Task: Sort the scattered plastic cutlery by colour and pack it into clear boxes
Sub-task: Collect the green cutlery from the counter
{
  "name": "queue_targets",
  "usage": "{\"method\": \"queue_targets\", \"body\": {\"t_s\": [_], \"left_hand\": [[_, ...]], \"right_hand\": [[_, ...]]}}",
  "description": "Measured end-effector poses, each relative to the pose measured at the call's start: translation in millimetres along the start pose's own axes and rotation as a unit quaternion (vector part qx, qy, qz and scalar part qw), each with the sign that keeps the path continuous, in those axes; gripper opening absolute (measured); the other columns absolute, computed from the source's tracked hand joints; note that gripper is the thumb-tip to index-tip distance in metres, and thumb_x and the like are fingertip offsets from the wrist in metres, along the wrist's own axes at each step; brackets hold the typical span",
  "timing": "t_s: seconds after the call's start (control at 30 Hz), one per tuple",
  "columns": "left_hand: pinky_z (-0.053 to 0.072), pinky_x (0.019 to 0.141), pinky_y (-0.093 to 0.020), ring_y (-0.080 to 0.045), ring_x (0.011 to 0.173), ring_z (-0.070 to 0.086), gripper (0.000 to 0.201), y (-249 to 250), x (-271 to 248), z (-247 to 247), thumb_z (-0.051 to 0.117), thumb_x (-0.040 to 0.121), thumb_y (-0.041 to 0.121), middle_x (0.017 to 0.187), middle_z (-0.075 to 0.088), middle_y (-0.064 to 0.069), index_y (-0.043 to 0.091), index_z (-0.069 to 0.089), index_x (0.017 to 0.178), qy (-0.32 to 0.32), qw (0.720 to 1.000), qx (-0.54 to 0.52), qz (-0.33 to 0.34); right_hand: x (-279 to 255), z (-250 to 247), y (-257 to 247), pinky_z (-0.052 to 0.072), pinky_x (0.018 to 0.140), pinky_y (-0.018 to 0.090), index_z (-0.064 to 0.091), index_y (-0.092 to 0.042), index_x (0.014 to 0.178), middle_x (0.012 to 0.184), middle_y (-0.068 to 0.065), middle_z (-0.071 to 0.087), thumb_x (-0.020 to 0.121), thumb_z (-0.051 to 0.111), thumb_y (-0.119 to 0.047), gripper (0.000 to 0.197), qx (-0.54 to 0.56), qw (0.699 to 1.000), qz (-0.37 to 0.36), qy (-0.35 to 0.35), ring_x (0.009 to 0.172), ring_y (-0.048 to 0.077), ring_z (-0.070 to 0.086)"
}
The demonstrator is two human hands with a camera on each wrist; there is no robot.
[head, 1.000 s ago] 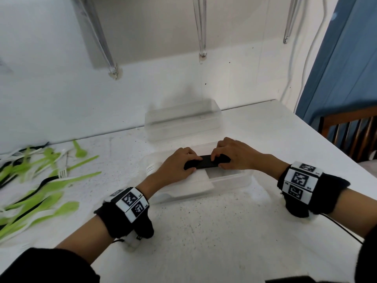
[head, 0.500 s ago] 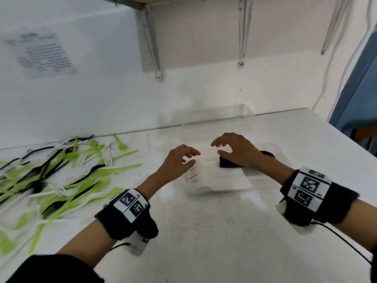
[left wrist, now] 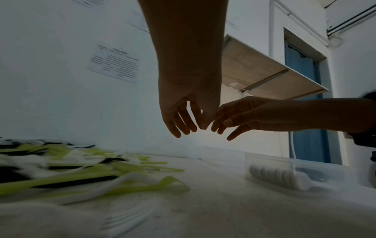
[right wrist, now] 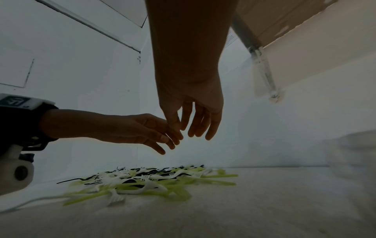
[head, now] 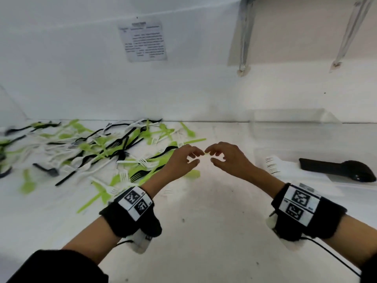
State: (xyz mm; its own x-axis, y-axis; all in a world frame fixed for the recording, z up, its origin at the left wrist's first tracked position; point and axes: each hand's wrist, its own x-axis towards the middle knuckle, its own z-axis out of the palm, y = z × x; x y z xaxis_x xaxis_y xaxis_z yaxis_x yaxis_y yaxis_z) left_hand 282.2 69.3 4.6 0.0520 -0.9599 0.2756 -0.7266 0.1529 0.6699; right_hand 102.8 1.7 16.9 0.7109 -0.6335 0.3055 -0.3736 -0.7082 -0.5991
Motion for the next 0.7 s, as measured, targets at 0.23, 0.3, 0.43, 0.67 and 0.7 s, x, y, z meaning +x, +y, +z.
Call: {"method": "queue_targets", "body": {"t_s": [0.23,0.3,0.43,0.67,0.7], "left_hand": [[0.047,0.078,-0.019,-0.021,0.088,0.063,0.021,-47.9,-36.0,-51.1,0.064,0.082,0.0,0.102,0.064,-0.014,0.005,0.068,0.102,0.025,0.998,0.041,-0.044],[0.046,0.073,-0.014,-0.024,0.09,0.064,0.021,-57.5,-41.7,-60.8,0.064,0.083,0.0,0.103,0.064,-0.015,0.004,0.067,0.103,0.021,0.997,0.044,-0.054],[0.041,0.068,-0.002,-0.017,0.086,0.059,0.021,-71.0,-41.6,-67.8,0.064,0.083,0.001,0.105,0.063,-0.015,0.004,0.066,0.104,0.009,0.997,0.041,-0.072],[0.039,0.068,-0.002,-0.016,0.088,0.057,0.023,-70.0,-18.8,-59.3,0.061,0.084,0.0,0.107,0.063,-0.017,0.002,0.065,0.106,0.009,0.995,0.026,-0.097],[0.039,0.068,-0.002,-0.017,0.089,0.058,0.023,-67.3,-14.8,-58.0,0.061,0.085,0.001,0.107,0.063,-0.017,0.003,0.065,0.107,0.002,0.995,0.028,-0.096]], "right_hand": [[31.5,48.1,-30.0,0.04,0.073,0.023,0.065,-0.011,0.108,0.096,0.007,0.064,0.083,0.063,-0.007,0.025,0.002,1.0,-0.007,0.0,0.084,0.015,0.053],[38.1,58.1,-32.3,0.041,0.073,0.025,0.065,-0.01,0.106,0.095,0.007,0.064,0.082,0.064,-0.006,0.024,0.003,1.0,-0.004,0.007,0.083,0.014,0.053],[42.9,69.0,-28.3,0.046,0.076,0.031,0.066,-0.012,0.104,0.092,0.005,0.062,0.081,0.064,-0.007,0.024,-0.002,1.0,0.02,0.008,0.082,0.014,0.053],[46.8,67.6,1.5,0.039,0.083,0.028,0.061,-0.019,0.116,0.098,0.0,0.046,0.076,0.074,-0.013,0.041,-0.075,0.98,0.094,-0.161,0.092,0.013,0.044],[47.9,67.4,3.8,0.039,0.082,0.027,0.061,-0.02,0.117,0.099,-0.001,0.045,0.075,0.075,-0.016,0.045,-0.082,0.976,0.102,-0.177,0.093,0.012,0.044]]}}
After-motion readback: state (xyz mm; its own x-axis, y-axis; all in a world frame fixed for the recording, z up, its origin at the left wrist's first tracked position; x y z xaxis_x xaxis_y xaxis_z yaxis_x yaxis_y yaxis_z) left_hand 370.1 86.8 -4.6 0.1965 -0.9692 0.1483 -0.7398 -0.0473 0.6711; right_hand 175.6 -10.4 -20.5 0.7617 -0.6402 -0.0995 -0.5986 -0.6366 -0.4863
